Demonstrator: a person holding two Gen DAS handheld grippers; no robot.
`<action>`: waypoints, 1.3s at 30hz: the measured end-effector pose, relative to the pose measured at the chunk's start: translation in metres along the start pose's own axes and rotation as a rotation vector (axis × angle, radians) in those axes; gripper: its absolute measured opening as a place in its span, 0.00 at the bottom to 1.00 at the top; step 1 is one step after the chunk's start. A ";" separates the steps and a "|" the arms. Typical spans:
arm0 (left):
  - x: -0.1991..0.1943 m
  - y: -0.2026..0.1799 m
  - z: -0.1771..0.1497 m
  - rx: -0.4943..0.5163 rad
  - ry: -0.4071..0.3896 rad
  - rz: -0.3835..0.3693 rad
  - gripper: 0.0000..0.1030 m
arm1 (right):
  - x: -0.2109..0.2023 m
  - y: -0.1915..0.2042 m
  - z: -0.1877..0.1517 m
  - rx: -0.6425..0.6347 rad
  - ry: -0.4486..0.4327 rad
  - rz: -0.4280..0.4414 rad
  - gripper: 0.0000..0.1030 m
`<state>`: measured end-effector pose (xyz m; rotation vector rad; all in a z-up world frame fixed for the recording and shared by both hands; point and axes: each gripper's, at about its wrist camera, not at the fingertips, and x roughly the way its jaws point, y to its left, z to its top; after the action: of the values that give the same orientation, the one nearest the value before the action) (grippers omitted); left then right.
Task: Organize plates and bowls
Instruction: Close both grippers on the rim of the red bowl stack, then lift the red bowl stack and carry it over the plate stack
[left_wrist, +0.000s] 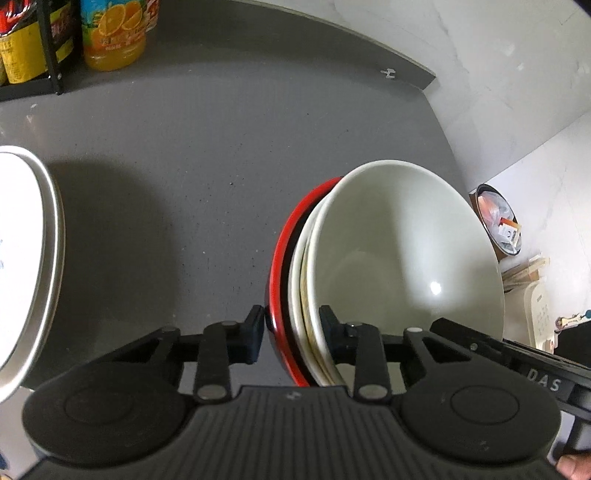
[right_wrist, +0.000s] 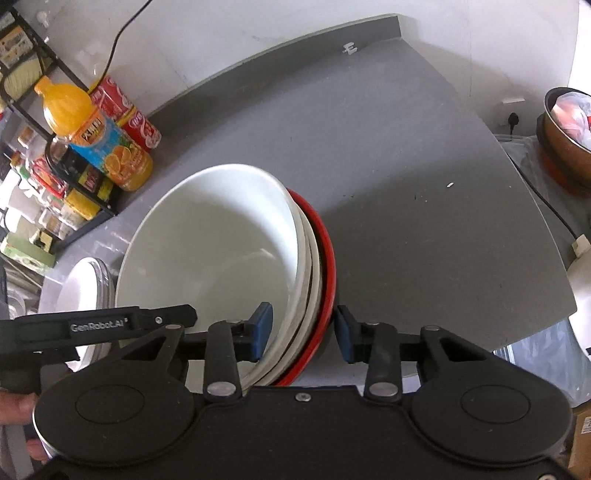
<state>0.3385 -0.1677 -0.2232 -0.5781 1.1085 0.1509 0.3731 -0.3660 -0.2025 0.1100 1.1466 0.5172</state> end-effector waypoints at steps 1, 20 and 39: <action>0.000 0.001 0.000 -0.002 0.001 -0.002 0.29 | 0.001 0.000 0.001 -0.003 0.003 -0.002 0.34; -0.029 0.025 0.010 0.076 -0.016 -0.058 0.29 | -0.011 0.045 -0.008 -0.031 -0.074 -0.079 0.31; -0.114 0.133 0.028 0.131 -0.100 -0.059 0.29 | -0.005 0.169 -0.026 -0.037 -0.147 -0.041 0.31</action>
<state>0.2563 -0.0221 -0.1627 -0.4803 0.9955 0.0553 0.2916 -0.2250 -0.1514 0.0906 0.9937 0.4863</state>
